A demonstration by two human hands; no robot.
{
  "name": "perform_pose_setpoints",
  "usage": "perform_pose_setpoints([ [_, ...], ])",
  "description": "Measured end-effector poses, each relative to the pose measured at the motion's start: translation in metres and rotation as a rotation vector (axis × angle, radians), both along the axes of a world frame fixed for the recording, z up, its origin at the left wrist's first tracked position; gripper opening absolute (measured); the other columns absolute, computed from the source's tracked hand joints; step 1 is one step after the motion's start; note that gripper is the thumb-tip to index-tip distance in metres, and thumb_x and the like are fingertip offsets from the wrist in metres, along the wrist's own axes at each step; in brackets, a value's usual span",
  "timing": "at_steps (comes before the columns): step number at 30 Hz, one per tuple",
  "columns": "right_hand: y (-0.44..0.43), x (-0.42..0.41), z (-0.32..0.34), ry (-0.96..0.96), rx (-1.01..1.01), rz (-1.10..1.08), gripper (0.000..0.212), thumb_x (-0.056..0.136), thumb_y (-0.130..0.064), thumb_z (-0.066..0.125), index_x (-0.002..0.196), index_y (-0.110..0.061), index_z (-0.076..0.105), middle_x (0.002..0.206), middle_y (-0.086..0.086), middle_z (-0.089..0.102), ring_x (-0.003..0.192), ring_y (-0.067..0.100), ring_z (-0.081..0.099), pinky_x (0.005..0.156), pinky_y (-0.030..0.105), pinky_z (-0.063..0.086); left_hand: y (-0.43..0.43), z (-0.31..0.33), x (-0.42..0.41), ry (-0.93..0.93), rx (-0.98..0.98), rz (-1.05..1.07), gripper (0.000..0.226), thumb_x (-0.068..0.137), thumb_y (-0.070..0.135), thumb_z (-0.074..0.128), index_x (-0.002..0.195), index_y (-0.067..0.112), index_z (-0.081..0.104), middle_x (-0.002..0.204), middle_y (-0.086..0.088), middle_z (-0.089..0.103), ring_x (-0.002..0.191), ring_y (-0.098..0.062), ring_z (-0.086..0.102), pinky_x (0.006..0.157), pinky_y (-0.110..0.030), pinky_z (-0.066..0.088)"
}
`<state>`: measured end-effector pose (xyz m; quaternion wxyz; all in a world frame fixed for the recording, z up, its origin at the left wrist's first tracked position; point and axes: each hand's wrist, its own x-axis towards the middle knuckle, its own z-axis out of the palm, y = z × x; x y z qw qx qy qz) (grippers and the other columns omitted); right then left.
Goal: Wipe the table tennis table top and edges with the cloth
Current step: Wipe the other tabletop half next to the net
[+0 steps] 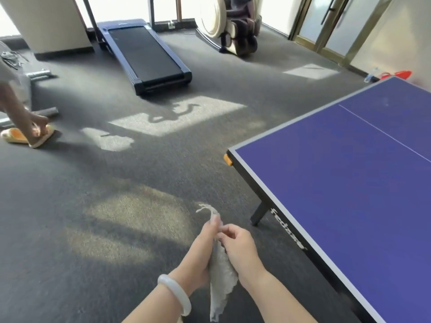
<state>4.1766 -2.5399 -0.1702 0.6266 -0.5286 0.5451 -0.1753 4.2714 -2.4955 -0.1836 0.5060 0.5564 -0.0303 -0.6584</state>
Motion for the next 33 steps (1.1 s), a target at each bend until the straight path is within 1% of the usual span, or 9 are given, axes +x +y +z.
perform_pose_setpoints([
  [3,-0.030,0.053,0.007,0.090,-0.107,0.009,0.018,0.093,-0.010,0.061,0.080,-0.013,0.073,0.075,0.010,0.074,0.074,0.025,0.071,0.070,0.045,0.058,-0.032,0.005,0.054,-0.269,-0.022,-0.049,0.046,0.087,0.040,0.072,0.118,0.012,0.052,0.109,-0.016,0.067,0.097,-0.027,0.070,0.084,-0.042,0.057],
  [6,-0.059,0.092,0.010,0.089,-0.128,-0.051,0.021,0.090,-0.016,0.071,0.072,-0.006,0.068,0.072,0.012,0.072,0.063,0.016,0.061,0.064,0.040,0.052,-0.069,0.007,0.099,-0.641,0.043,-0.055,0.030,0.090,0.034,0.070,0.093,0.010,0.052,0.086,-0.004,0.060,0.075,-0.016,0.058,0.060,-0.022,0.045],
  [8,-0.079,0.109,0.008,0.052,-0.088,-0.108,0.021,0.090,-0.018,0.074,0.074,-0.003,0.069,0.074,0.013,0.073,0.064,0.013,0.060,0.063,0.034,0.049,-0.094,0.008,0.120,-0.744,0.040,-0.117,0.027,0.091,0.033,0.067,0.080,0.014,0.051,0.073,0.002,0.053,0.066,-0.014,0.050,0.056,-0.026,0.035],
  [11,-0.122,0.127,0.003,-0.043,0.024,-0.189,0.015,0.091,-0.014,0.073,0.081,-0.003,0.072,0.072,0.010,0.073,0.062,0.010,0.063,0.060,0.025,0.052,-0.135,0.008,0.148,-0.721,0.007,-0.169,0.027,0.093,0.024,0.065,0.073,0.013,0.051,0.066,-0.001,0.050,0.063,-0.017,0.046,0.061,-0.030,0.036],
  [15,-0.200,0.151,-0.009,-0.232,0.170,-0.264,0.011,0.094,-0.007,0.065,0.086,-0.002,0.071,0.077,0.013,0.072,0.068,0.018,0.068,0.063,0.030,0.053,-0.202,0.008,0.185,-0.646,-0.019,-0.175,0.020,0.097,0.013,0.059,0.079,0.007,0.052,0.073,-0.013,0.048,0.071,-0.022,0.047,0.067,-0.037,0.038],
  [21,-0.344,0.161,-0.012,-0.347,0.235,-0.426,0.013,0.100,-0.010,0.057,0.098,-0.001,0.066,0.090,0.017,0.072,0.086,0.029,0.067,0.065,0.035,0.054,-0.312,0.031,0.241,-0.462,0.007,-0.007,0.014,0.102,0.010,0.051,0.089,0.004,0.055,0.078,-0.011,0.059,0.067,-0.021,0.059,0.053,-0.027,0.049],
  [27,-0.479,0.138,-0.003,-0.261,0.108,-0.596,0.012,0.102,-0.012,0.056,0.095,-0.006,0.064,0.097,0.016,0.069,0.092,0.027,0.065,0.087,0.044,0.052,-0.430,0.039,0.302,-0.372,0.071,0.185,0.018,0.102,0.005,0.049,0.096,-0.003,0.063,0.093,-0.018,0.063,0.081,-0.031,0.059,0.072,-0.041,0.048],
  [30,-0.531,0.129,-0.003,-0.189,-0.037,-0.640,0.012,0.099,-0.012,0.060,0.091,-0.005,0.066,0.089,0.013,0.067,0.082,0.023,0.065,0.075,0.036,0.053,-0.491,0.036,0.332,-0.515,0.026,0.085,0.015,0.100,0.010,0.056,0.101,-0.001,0.066,0.093,-0.016,0.066,0.083,-0.029,0.061,0.068,-0.037,0.050],
  [33,-0.571,0.132,-0.011,-0.061,-0.173,-0.624,0.013,0.095,-0.015,0.066,0.083,-0.011,0.070,0.079,0.004,0.072,0.076,0.016,0.067,0.071,0.028,0.054,-0.558,0.024,0.358,-0.683,-0.026,-0.031,0.012,0.097,0.015,0.062,0.090,0.007,0.069,0.084,-0.007,0.067,0.080,-0.022,0.062,0.065,-0.031,0.050],
])
